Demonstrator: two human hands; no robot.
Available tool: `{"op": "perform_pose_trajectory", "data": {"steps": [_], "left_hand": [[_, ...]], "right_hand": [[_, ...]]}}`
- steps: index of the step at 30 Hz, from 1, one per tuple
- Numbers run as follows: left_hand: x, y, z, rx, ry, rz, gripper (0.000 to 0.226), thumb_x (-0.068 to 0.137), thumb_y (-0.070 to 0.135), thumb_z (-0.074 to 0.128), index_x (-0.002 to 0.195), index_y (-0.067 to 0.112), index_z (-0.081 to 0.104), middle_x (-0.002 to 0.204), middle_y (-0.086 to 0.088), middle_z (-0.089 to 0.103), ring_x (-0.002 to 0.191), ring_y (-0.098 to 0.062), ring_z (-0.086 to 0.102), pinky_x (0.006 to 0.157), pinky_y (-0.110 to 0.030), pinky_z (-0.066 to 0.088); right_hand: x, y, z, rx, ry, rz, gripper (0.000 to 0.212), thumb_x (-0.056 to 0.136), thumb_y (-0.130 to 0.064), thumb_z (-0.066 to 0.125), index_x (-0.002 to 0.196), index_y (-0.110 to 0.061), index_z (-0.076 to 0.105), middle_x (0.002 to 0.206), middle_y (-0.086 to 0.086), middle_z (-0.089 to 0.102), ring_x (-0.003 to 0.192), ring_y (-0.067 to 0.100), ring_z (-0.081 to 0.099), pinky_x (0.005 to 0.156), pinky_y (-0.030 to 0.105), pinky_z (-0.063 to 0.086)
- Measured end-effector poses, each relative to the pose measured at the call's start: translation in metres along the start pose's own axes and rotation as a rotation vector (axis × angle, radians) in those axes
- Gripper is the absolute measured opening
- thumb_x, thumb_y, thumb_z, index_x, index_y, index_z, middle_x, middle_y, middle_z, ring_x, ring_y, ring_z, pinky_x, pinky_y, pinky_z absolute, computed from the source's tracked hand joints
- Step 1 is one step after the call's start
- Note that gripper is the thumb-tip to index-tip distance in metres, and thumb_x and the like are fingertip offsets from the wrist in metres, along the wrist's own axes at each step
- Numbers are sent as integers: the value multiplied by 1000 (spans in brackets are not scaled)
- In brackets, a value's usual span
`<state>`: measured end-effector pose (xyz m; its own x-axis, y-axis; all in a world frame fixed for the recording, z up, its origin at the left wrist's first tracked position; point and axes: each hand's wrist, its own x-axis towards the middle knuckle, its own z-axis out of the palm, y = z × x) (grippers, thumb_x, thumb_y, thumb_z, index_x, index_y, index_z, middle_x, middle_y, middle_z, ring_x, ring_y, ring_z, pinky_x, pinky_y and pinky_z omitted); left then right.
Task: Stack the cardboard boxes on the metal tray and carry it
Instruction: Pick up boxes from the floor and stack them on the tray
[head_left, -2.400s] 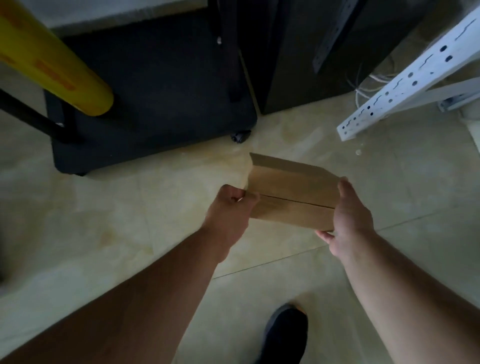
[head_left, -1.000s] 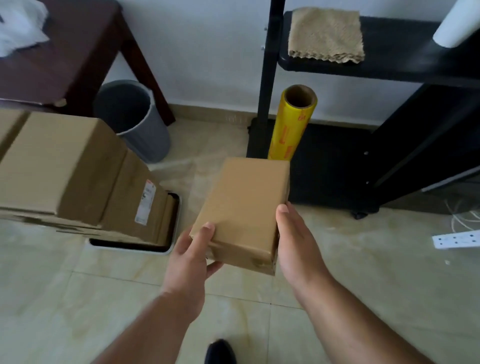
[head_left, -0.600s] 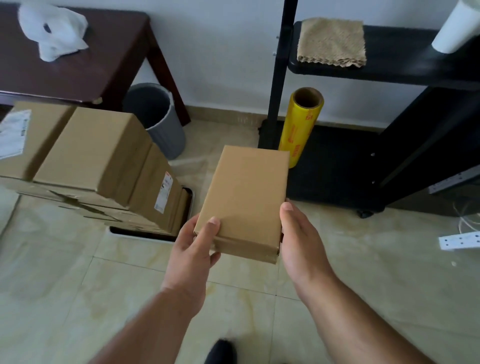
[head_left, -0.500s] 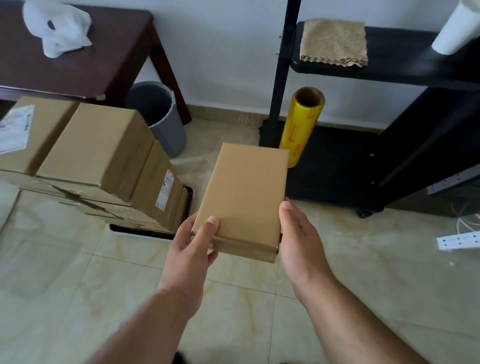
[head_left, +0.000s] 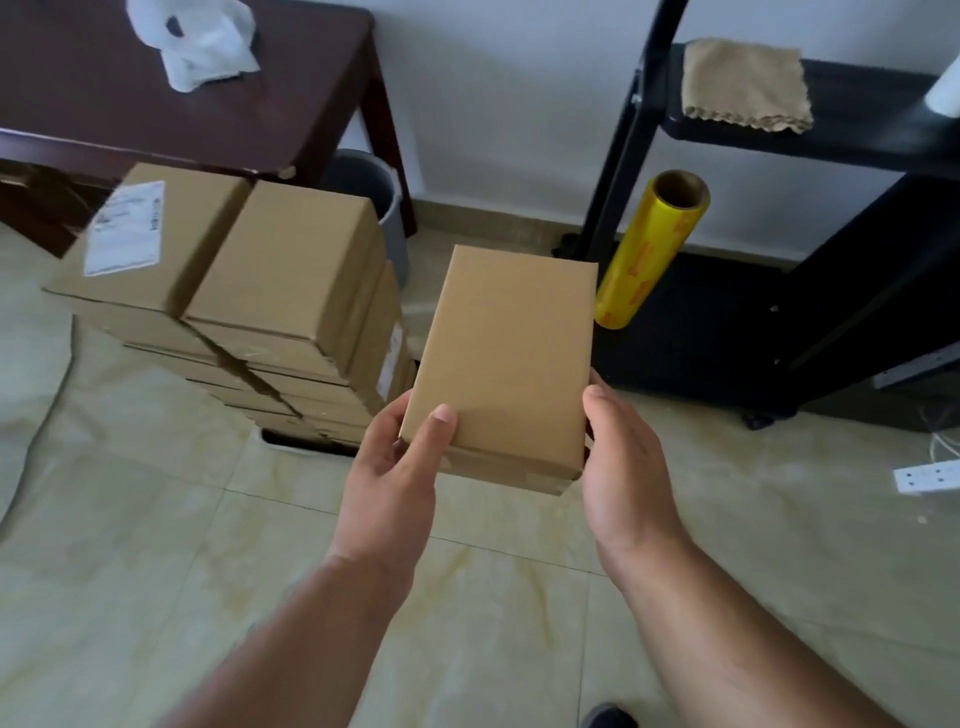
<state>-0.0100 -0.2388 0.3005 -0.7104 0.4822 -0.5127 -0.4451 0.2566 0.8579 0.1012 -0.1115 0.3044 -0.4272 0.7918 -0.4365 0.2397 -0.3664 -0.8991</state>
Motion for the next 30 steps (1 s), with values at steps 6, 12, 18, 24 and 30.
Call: {"op": "perform_pose_trajectory", "data": {"steps": [6,12,18,24,30], "left_hand": [[-4,34,-46,36,15,91,28,95,43,70,123,38,67,107,8,77,97,-3,69,72,-7,49],[-5,85,-102,64,22,182,41,92,46,70,131,34,65,131,-3,65,93,6,68,71,-3,49],[7,132,-147,133,19,235,24,93,51,66,117,46,66,125,6,69,93,10,67,69,-4,50],[39,153,-174,169,21,255,37,91,59,67,120,35,69,104,15,78,99,-3,72,92,-28,57],[77,177,-198,196,49,258,53,74,68,67,116,36,72,108,10,78,106,-10,72,104,-42,54]], "right_hand": [[-19,-21,52,20,11,-42,47,101,-39,41,141,-30,64,130,-12,72,121,5,66,111,40,48],[-46,-61,112,33,58,-127,40,110,-27,37,130,-24,71,121,-6,76,116,11,69,99,36,53],[-53,-93,164,-4,52,-142,35,109,-34,40,127,-28,70,113,-15,76,105,1,69,82,23,49],[-26,-106,203,-44,61,-144,33,104,-43,46,130,-32,65,119,-13,70,111,7,65,99,34,51],[1,-124,235,-89,-38,-160,31,106,-39,47,118,-25,73,109,-3,77,102,11,70,94,34,55]]}}
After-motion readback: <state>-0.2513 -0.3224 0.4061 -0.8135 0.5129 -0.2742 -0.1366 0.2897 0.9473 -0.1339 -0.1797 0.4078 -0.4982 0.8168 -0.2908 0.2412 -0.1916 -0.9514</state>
